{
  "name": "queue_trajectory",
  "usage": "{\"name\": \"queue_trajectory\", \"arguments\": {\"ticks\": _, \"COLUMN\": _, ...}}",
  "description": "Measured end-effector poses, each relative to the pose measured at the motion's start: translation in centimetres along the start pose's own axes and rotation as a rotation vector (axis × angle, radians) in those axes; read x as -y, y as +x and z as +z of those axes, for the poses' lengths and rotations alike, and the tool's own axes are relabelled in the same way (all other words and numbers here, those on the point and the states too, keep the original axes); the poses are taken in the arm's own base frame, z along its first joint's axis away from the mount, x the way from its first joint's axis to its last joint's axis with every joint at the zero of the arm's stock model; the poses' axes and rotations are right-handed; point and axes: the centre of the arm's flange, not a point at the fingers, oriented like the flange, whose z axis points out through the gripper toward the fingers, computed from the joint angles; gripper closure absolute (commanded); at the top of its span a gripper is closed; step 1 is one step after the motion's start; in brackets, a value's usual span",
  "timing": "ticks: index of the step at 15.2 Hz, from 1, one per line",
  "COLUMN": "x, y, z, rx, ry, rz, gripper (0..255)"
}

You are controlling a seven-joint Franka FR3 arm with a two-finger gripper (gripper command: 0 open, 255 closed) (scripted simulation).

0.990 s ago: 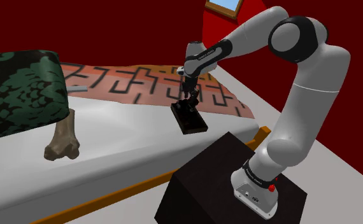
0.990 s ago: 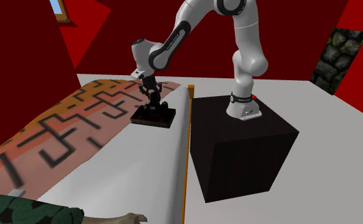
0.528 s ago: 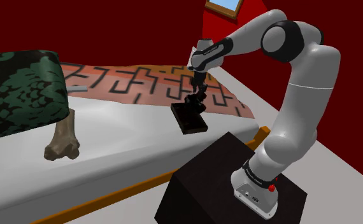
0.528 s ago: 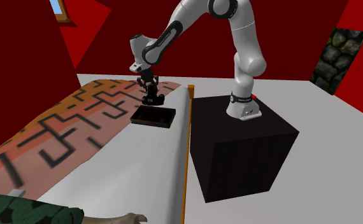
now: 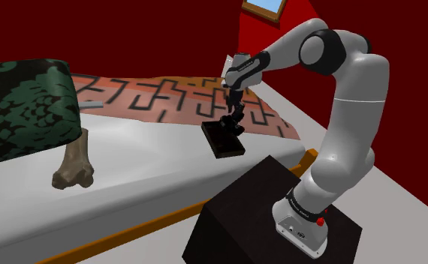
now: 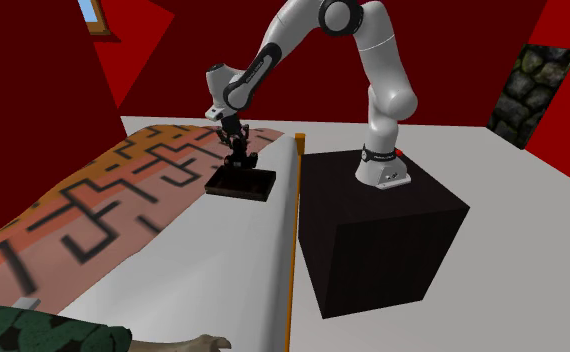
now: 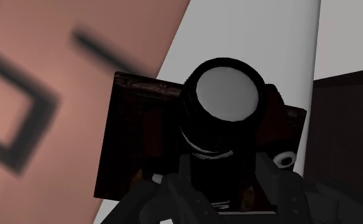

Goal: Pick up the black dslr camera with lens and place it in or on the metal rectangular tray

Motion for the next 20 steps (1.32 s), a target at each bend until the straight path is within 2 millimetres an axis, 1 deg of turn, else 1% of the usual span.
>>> {"name": "queue_trajectory", "arguments": {"ticks": 4, "x": -0.2, "y": 0.3, "z": 2.1, "rx": 0.000, "ry": -0.002, "rz": 0.000, "gripper": 255}}
{"name": "queue_trajectory", "arguments": {"ticks": 8, "x": -0.7, "y": 0.5, "z": 3.3, "rx": 0.002, "ry": -0.018, "rz": 0.001, "gripper": 255}}
{"name": "queue_trajectory", "arguments": {"ticks": 12, "x": -0.8, "y": 0.7, "z": 5.0, "rx": 0.002, "ry": -0.017, "rz": 0.001, "gripper": 255}}
{"name": "queue_trajectory", "arguments": {"ticks": 18, "x": -0.9, "y": 1.1, "z": 5.6, "rx": 0.000, "ry": -0.014, "rz": -0.002, "gripper": 255}}
{"name": "queue_trajectory", "arguments": {"ticks": 19, "x": -0.9, "y": 1.1, "z": 5.6, "rx": 0.000, "ry": -0.013, "rz": -0.002, "gripper": 0}}
{"name": "queue_trajectory", "arguments": {"ticks": 20, "x": -0.8, "y": 1.0, "z": 6.0, "rx": 0.000, "ry": -0.008, "rz": -0.001, "gripper": 0}}
